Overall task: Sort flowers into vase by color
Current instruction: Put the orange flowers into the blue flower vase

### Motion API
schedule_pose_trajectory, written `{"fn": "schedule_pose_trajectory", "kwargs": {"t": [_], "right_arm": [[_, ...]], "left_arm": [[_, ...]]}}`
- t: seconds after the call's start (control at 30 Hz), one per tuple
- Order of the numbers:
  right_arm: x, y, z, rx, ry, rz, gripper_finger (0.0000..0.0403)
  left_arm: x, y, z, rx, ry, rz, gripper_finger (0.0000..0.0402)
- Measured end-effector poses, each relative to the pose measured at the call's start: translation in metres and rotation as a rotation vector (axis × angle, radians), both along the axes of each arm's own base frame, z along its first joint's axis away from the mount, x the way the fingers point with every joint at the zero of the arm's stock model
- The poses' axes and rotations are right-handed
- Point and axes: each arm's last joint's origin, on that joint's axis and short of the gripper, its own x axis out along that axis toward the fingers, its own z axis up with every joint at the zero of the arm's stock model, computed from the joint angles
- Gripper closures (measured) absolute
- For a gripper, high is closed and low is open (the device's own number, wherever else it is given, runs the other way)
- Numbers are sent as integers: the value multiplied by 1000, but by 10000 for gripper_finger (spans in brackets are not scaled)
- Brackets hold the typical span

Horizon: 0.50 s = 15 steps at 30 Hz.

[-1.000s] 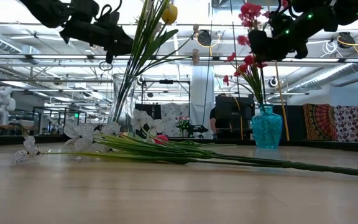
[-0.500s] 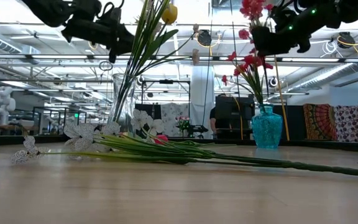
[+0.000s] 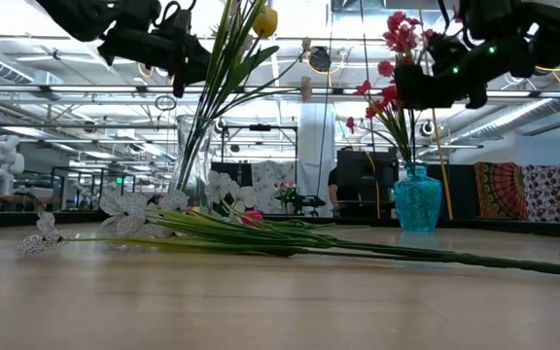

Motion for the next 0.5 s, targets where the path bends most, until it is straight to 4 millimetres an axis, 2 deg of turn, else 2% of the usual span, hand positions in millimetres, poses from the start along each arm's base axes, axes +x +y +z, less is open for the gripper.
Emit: {"fn": "schedule_pose_trajectory", "kwargs": {"t": [0.3, 0.5], "right_arm": [[-10, 4, -36, 85, -1, -7, 399], [-14, 6, -49, 124, -32, -20, 382]], "left_arm": [[0, 0, 0, 0, 0, 3, 291], [0, 1, 0, 4, 6, 42, 291]]}}
